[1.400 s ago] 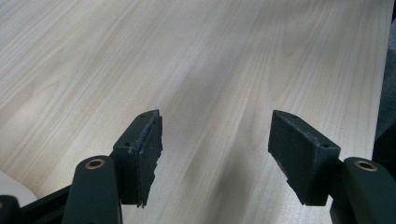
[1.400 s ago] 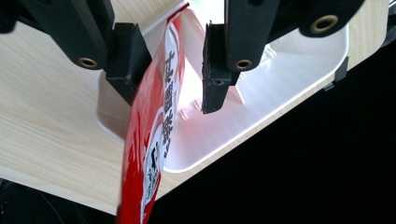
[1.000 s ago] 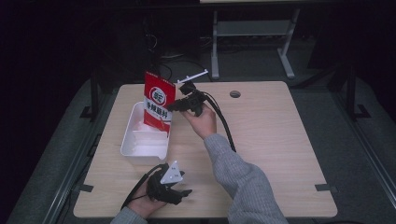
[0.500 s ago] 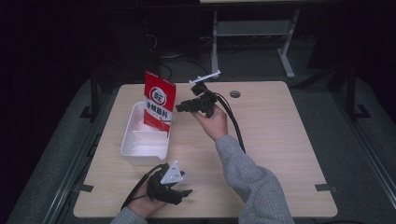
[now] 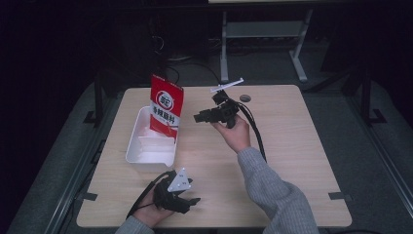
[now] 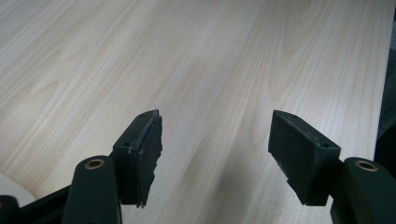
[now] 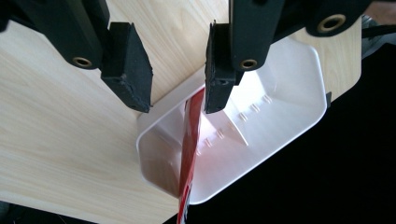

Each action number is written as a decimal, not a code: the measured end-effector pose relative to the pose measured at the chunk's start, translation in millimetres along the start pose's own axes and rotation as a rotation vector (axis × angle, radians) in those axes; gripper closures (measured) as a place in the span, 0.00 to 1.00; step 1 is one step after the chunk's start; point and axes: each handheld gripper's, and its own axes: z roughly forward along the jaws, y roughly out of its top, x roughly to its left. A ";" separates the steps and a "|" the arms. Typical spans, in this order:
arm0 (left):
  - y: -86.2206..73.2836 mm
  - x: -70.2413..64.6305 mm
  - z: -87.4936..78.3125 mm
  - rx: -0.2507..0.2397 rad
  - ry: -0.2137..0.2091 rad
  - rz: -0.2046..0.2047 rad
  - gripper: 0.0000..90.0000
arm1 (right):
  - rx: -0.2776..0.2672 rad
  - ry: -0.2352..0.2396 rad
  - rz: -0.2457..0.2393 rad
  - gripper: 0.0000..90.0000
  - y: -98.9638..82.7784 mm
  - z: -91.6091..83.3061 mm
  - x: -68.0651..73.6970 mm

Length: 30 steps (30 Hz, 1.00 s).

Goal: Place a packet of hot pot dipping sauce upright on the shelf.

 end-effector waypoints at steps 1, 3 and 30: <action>0.0 0.1 0.0 0.000 0.000 0.000 0.38 | 0.000 0.000 -0.001 0.67 -1.3 -1.1 -0.5; 0.0 0.1 0.1 0.000 0.000 0.000 0.38 | 0.002 0.003 0.002 0.67 -5.0 -4.1 -1.6; 0.2 0.3 1.5 0.005 -0.001 0.001 0.38 | 0.035 0.006 0.034 0.63 -63.5 -47.2 -12.9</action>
